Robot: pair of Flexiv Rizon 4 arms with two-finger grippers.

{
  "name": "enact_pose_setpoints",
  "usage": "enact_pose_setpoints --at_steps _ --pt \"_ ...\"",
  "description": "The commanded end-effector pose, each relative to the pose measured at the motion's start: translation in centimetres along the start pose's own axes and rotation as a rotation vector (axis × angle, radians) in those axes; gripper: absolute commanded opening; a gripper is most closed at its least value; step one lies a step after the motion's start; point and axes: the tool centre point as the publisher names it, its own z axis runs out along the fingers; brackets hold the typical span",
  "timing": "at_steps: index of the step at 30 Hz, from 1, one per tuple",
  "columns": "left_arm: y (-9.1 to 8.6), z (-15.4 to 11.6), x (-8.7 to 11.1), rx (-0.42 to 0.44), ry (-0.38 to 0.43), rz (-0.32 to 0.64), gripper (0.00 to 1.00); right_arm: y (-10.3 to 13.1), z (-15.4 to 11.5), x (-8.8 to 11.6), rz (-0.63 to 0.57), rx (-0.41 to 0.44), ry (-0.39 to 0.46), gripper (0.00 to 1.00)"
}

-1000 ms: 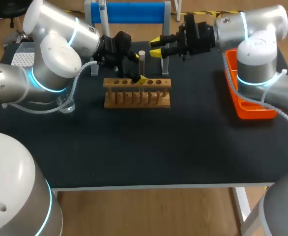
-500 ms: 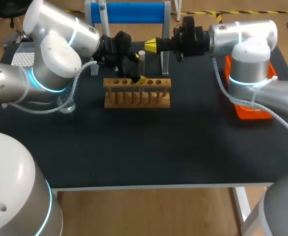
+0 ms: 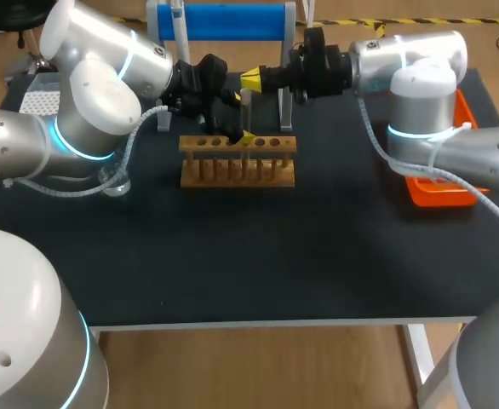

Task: Invert the test tube, pick up the pipette, mount the tip to pipette, aspirate from beaker and dispense into the tube, eject the tip, return the pipette, and cap with the stopper.

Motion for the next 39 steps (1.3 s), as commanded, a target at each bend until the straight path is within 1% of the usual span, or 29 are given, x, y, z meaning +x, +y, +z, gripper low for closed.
enact_pose_setpoints --at_steps 1,25,30,31,32,33,35,39 --pt "0.0 0.0 0.0 0.001 -0.001 0.000 1.00 -0.5 0.2 -0.3 0.009 0.002 0.007 0.00" --pt "0.0 0.0 0.0 0.001 -0.001 0.000 1.00 -3.3 0.6 -0.2 0.068 0.021 0.004 0.00" --pt "0.0 0.0 0.0 0.001 -0.001 0.000 1.00 -2.6 0.3 -0.3 0.043 -0.025 -0.008 0.00" --pt "0.0 0.0 0.0 0.001 -0.001 0.000 1.00 -2.2 0.2 -0.4 0.031 -0.043 -0.008 0.14" --pt "0.0 0.0 0.0 0.001 -0.001 0.000 1.00 -1.8 0.1 -0.5 0.021 -0.050 -0.010 0.30" --pt "0.0 0.0 0.0 0.001 -0.001 0.000 1.00 -1.4 0.0 -0.5 0.010 -0.058 -0.011 1.00" --pt "0.0 0.0 0.0 0.001 -0.001 0.000 1.00 -0.6 -0.1 -0.5 -0.013 -0.077 -0.002 1.00" --pt "0.0 0.0 0.0 0.001 -0.001 0.000 1.00 1.0 -0.6 -0.5 -0.043 -0.083 -0.007 1.00"
